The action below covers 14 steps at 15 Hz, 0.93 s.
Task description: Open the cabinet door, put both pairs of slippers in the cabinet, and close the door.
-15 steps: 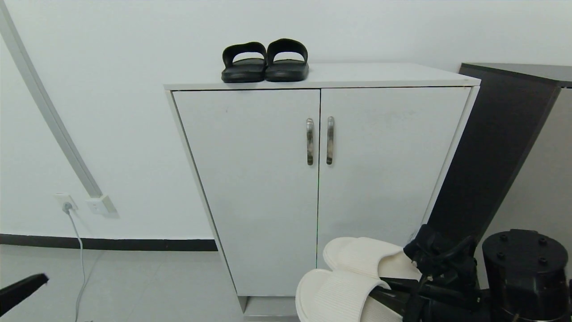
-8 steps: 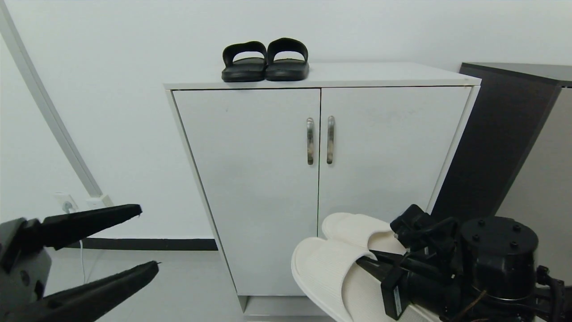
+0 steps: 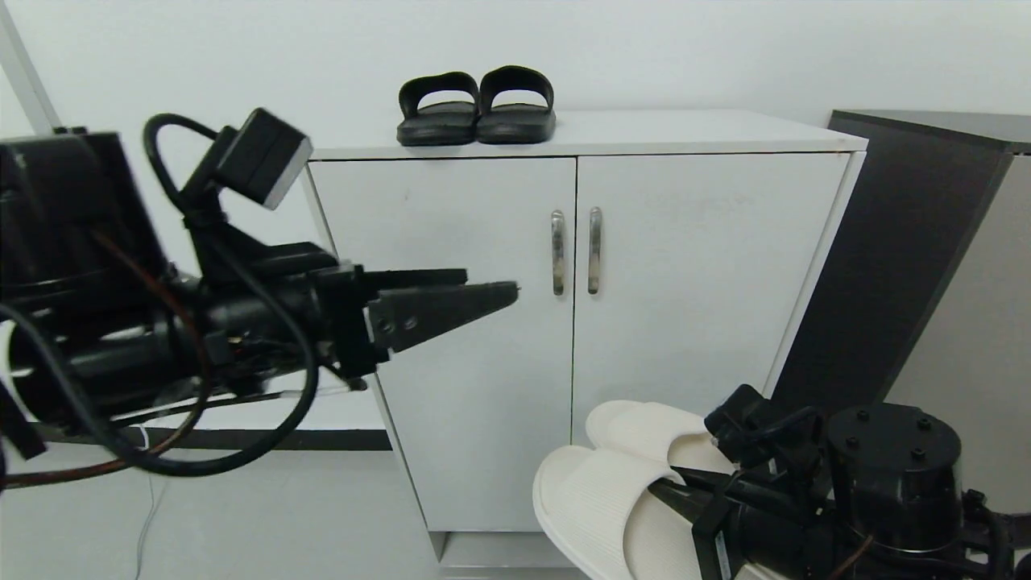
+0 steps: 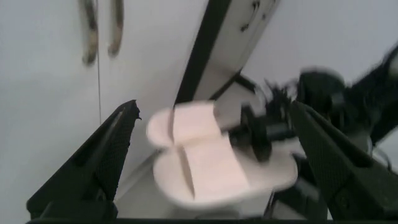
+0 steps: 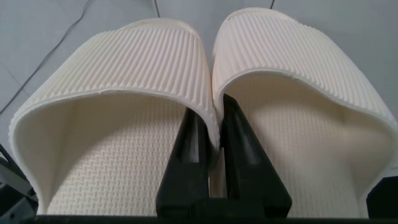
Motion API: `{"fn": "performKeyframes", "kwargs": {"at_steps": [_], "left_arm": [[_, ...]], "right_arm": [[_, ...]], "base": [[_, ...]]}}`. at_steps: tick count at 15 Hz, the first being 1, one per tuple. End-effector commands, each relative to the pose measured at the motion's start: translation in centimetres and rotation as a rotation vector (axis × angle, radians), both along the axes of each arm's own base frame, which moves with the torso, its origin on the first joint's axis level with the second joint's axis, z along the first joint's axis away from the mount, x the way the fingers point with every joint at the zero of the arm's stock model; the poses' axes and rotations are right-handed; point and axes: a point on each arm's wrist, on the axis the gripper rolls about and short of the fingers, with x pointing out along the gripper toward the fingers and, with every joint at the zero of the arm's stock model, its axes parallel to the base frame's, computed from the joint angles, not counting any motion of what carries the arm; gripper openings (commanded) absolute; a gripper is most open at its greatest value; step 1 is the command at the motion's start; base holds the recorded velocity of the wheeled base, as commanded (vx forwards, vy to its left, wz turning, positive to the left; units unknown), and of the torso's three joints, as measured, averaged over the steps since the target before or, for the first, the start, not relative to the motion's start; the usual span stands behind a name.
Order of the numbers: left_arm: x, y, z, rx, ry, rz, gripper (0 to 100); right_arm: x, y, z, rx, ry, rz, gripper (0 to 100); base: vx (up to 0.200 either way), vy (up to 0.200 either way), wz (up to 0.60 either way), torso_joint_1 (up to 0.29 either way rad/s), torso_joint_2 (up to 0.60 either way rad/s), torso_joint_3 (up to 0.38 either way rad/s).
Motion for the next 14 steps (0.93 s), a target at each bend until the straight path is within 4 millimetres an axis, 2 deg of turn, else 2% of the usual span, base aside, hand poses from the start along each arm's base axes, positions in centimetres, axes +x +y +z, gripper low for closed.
{"fn": "performKeyframes", "kwargs": {"at_steps": [1,7,14], "left_arm": [[4.0,-4.1,-1.5,-0.017,0.079,-0.057,100],[8.6,-8.9,-1.7,-0.048,0.112,-0.097,100],[12.5,-10.8,-2.2,-0.049,0.124,0.060,100]], "right_arm": [[0.1,-0.1,0.1,0.003,-0.003,-0.004,0],[0.2,-0.1,-0.1,-0.002,0.003,-0.007,0],[0.3,0.0,-0.3,-0.007,0.008,-0.007,0]], "base": [[0.000,0.000,0.00,0.000,0.00,0.000],[0.000,0.000,0.00,0.000,0.00,0.000],[0.000,0.000,0.00,0.000,0.00,0.000]]}}
